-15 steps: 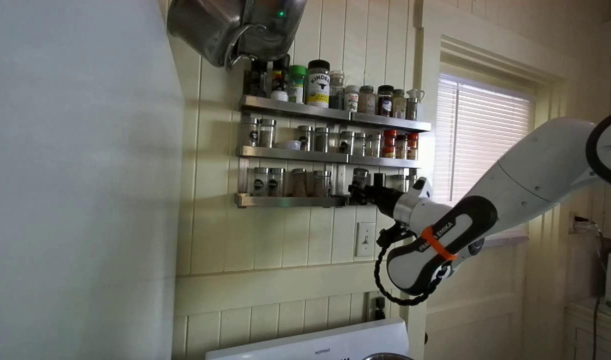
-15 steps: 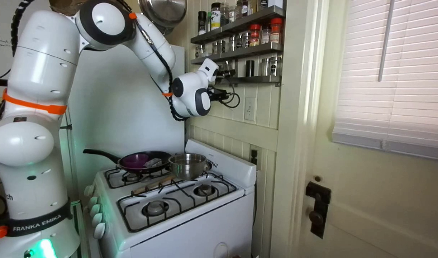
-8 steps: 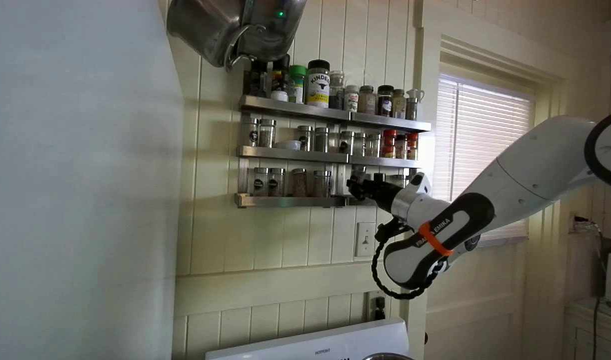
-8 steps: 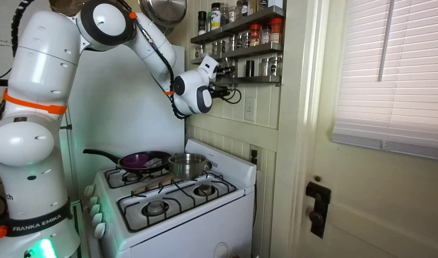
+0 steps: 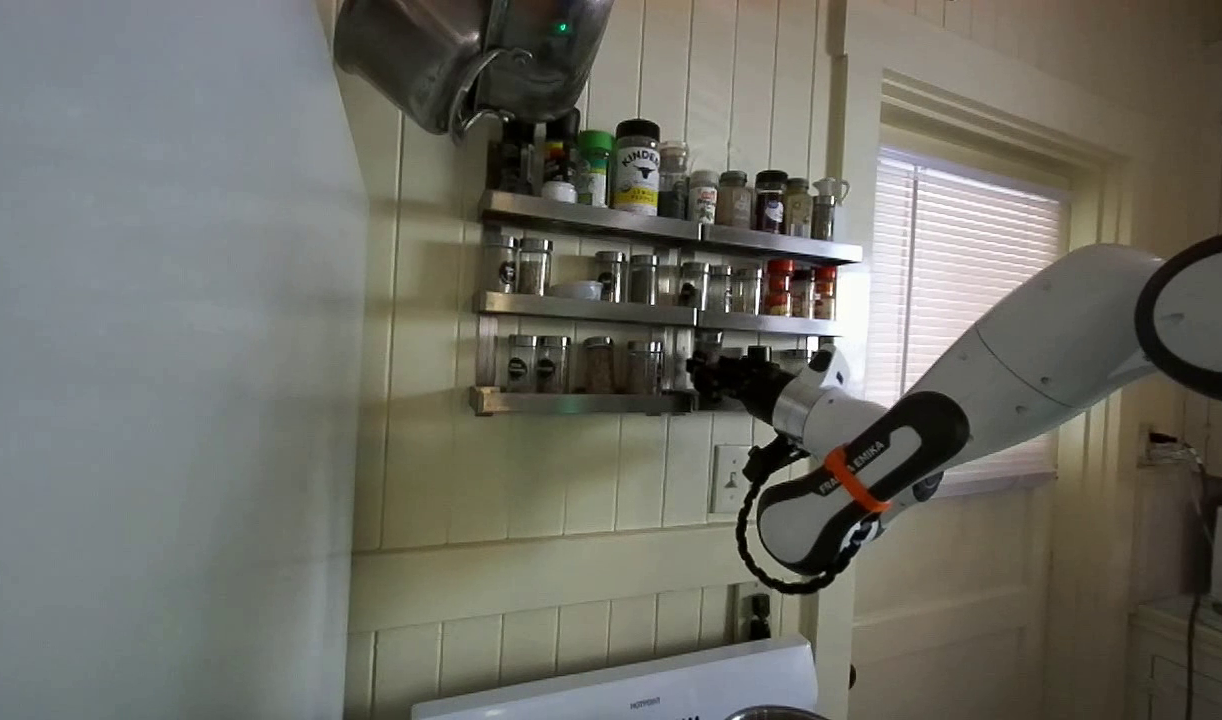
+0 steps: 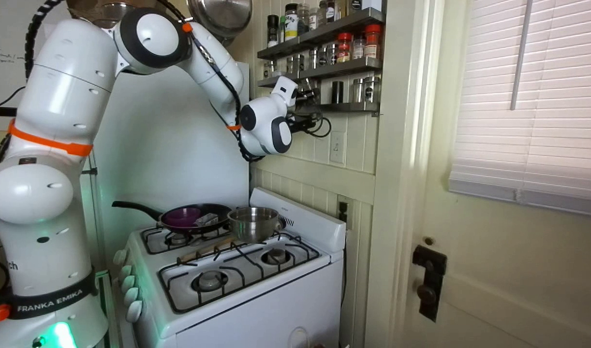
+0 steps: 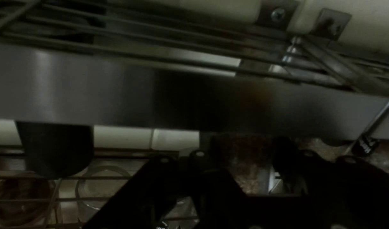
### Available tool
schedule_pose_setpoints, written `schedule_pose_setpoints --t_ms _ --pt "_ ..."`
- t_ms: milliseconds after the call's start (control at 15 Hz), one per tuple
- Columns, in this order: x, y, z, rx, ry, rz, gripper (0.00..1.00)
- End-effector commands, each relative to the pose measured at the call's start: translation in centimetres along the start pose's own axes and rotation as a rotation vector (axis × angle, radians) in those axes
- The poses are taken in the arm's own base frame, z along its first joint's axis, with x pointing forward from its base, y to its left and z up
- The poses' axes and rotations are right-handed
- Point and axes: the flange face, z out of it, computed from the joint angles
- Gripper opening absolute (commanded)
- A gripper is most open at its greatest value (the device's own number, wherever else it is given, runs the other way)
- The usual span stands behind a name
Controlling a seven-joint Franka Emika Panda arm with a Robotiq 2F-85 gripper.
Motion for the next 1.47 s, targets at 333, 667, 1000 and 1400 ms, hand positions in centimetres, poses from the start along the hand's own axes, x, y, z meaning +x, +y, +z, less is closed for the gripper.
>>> schedule_pose_setpoints --t_ms 333,667,1000,1400 --pt "-0.8 0.9 1.1 -0.014 0.006 -0.046 0.23" --pt "-0.8 1.0 1.2 -0.016 0.005 -0.048 0.48" --pt "-1.7 0.8 0.8 -0.013 0.01 -0.052 0.23" --pt "-2.3 0.6 0.5 -0.006 -0.004 -0.066 0.23"
